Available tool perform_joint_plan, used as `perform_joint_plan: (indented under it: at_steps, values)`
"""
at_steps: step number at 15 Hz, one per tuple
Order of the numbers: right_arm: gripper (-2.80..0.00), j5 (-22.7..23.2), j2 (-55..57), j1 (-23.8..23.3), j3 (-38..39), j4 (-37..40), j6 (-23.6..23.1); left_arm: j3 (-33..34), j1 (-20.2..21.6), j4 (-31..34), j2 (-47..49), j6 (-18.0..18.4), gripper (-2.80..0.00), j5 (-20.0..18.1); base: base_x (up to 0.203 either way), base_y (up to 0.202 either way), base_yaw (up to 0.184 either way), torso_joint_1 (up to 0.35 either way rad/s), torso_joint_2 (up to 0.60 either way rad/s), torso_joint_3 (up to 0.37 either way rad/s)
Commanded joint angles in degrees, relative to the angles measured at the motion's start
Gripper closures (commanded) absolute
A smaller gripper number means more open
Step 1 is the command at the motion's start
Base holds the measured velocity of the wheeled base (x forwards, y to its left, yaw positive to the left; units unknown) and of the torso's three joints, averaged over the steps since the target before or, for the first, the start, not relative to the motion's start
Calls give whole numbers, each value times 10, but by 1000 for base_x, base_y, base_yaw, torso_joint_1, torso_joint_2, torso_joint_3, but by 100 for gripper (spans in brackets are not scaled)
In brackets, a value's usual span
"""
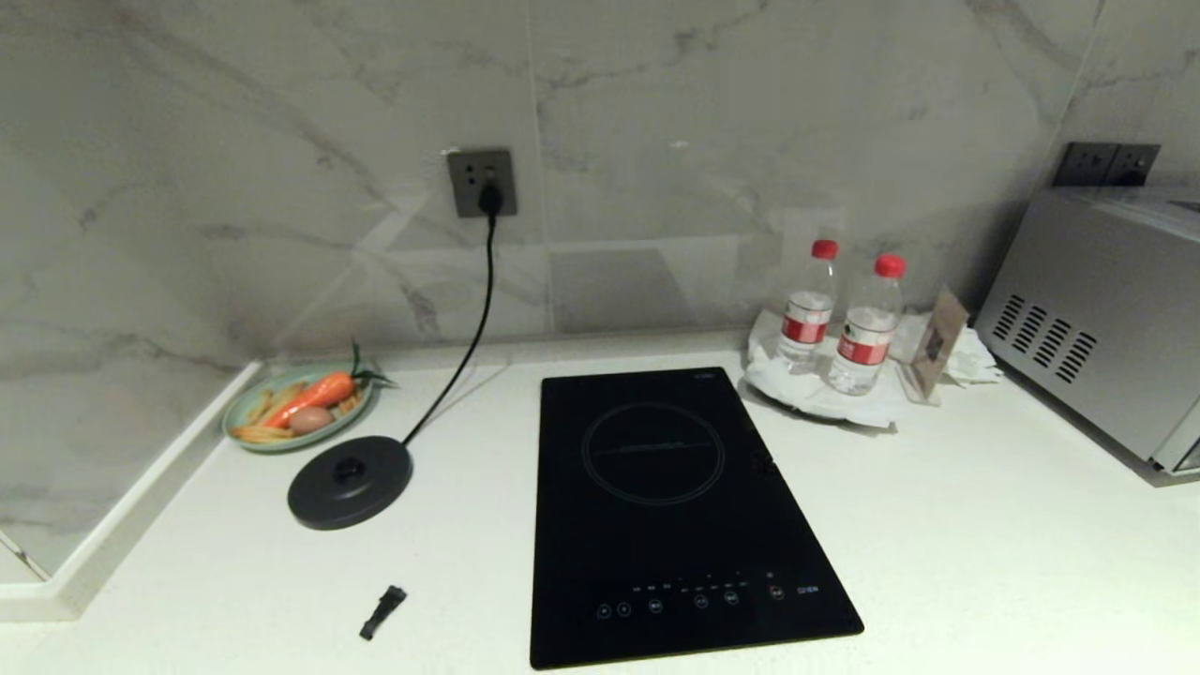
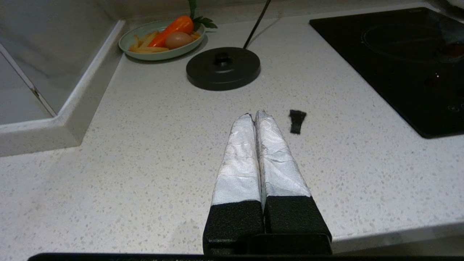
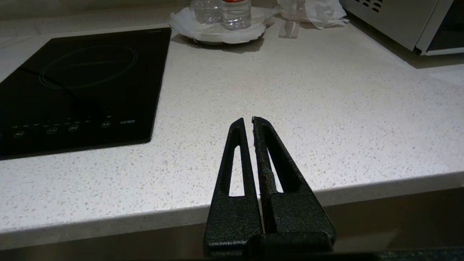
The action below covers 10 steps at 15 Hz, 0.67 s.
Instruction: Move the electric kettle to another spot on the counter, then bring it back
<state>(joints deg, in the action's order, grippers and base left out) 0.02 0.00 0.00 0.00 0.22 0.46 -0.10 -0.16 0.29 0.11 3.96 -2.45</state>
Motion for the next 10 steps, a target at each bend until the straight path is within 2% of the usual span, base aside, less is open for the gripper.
perform_joint_plan:
  at_steps: [1, 5, 10]
  values:
    - [0, 0, 0, 0, 0, 0, 0, 0, 0, 0, 1, 0, 0, 0, -134, 76, 0, -117, 376, 229]
    - [0, 0, 0, 0, 0, 0, 0, 0, 0, 0, 1, 0, 0, 0, -129, 34, 11, -154, 401, 269]
    - [0, 0, 0, 0, 0, 0, 0, 0, 0, 0, 0, 0, 0, 0, 0, 0, 0, -162, 534, 369]
